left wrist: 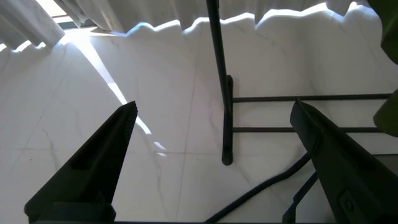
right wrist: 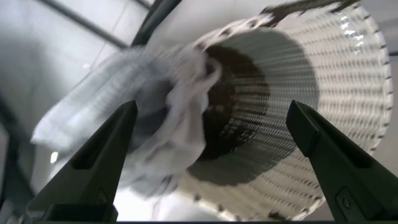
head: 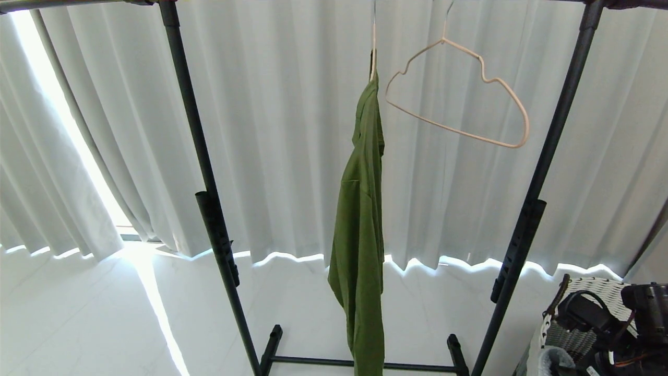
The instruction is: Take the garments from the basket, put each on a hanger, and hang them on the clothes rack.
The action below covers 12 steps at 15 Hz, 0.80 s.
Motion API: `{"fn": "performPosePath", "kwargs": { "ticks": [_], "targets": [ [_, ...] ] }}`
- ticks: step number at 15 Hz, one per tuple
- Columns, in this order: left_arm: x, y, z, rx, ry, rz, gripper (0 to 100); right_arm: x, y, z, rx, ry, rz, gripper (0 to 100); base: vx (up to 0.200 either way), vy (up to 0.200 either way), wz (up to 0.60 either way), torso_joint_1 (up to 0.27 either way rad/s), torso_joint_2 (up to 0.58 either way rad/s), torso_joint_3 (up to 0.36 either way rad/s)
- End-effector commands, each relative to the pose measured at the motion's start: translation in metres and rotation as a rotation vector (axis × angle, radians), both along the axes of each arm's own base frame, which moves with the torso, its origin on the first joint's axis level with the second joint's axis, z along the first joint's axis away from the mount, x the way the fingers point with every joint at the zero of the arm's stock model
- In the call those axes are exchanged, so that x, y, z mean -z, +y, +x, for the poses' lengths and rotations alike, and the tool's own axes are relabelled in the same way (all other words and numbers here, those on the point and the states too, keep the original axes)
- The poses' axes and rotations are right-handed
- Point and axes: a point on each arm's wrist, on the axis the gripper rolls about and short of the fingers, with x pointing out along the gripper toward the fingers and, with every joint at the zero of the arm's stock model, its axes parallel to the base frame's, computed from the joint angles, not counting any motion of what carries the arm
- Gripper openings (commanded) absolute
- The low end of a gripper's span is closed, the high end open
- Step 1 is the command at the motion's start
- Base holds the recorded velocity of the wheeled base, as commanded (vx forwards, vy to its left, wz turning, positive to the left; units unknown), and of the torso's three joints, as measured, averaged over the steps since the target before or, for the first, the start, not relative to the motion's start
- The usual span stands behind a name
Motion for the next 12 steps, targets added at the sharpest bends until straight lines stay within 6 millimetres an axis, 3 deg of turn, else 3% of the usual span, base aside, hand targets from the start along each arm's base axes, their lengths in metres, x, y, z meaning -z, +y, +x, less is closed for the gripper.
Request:
{"fn": "performPosePath", "kwargs": {
  "ticks": [1,3,9,10,12],
  "targets": [
    [0.000,0.000,0.000,0.000,-0.003,-0.001,100,-0.001,0.000,0.012,0.003,-0.018,-0.003,100,0.000,0.000,0.00,0.000,0.00,0.000],
    [0.000,0.000,0.000,0.000,-0.002,0.001,100,0.004,-0.001,0.023,0.016,-0.005,-0.024,100,0.000,0.000,0.00,0.000,0.00,0.000],
    [0.000,0.000,0.000,0.002,-0.004,0.000,100,0.015,-0.002,0.025,0.044,0.048,-0.056,100,0.000,0.000,0.00,0.000,0.00,0.000],
    [0.000,0.000,0.000,0.002,-0.004,0.000,100,0.015,-0.002,0.025,0.044,0.048,-0.056,0,0.000,0.000,0.00,0.000,0.00,0.000],
    [0.000,0.000,-0.001,0.002,-0.008,0.001,100,0.007,-0.001,0.022,0.042,0.012,-0.058,0,0.000,0.000,0.00,0.000,0.00,0.000]
  ]
}}
